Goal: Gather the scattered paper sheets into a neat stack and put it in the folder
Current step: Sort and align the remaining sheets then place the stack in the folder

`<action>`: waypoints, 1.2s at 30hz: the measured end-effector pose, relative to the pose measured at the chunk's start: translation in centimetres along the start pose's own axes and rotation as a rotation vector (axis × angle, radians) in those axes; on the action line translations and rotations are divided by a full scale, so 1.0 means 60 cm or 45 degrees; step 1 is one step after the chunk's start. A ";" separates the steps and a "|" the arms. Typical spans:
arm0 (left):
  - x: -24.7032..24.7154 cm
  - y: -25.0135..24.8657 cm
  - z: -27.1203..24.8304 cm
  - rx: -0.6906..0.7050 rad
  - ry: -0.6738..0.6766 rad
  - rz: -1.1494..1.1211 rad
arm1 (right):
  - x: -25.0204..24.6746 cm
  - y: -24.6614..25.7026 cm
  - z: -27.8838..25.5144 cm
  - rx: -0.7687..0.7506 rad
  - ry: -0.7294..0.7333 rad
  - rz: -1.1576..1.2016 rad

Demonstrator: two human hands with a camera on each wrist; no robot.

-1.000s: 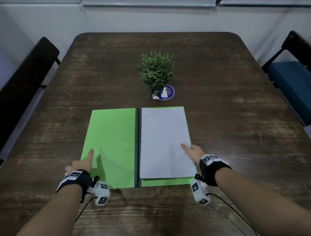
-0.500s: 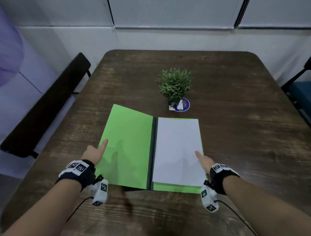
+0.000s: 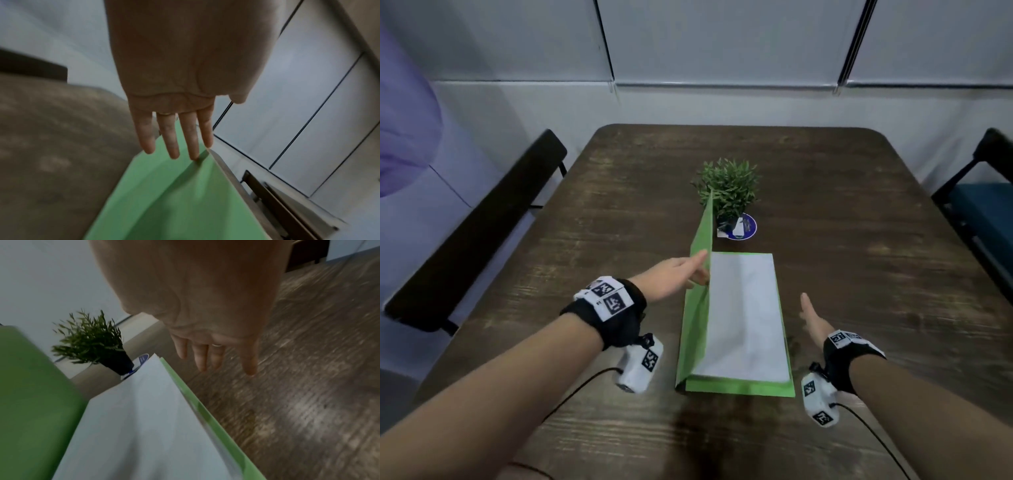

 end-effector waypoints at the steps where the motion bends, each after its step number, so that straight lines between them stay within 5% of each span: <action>1: 0.036 -0.002 0.014 0.026 0.044 -0.034 | -0.004 0.001 -0.001 -0.019 -0.002 0.068; 5: 0.168 0.045 0.079 0.109 0.036 0.227 | 0.007 0.018 -0.003 -0.118 0.096 0.174; 8: 0.222 0.130 0.107 -0.157 -0.108 0.549 | 0.023 0.014 0.013 -0.110 0.135 0.122; 12: 0.260 0.222 0.116 -0.429 -0.184 0.608 | 0.039 -0.018 0.051 -0.095 0.112 0.021; 16: 0.287 0.250 0.116 -0.384 -0.112 0.666 | 0.054 -0.023 0.060 -0.222 0.031 0.118; 26: 0.309 0.246 0.125 -0.386 -0.016 0.801 | 0.048 -0.028 0.094 -0.162 0.044 0.335; 30: 0.311 0.249 0.124 -0.391 -0.005 0.828 | 0.048 -0.034 0.109 -0.116 0.048 0.321; 36: 0.303 0.244 0.124 -0.359 -0.061 0.849 | 0.043 -0.028 0.107 -0.289 -0.101 0.139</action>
Point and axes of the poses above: each hand's wrist, its own z-axis towards the middle knuckle, its own x-axis out of the palm, y = z × x, the point moved 8 cm from there along z, towards the middle knuckle, and after that the axes turned 5 degrees about -y, right-handed, at the moved point
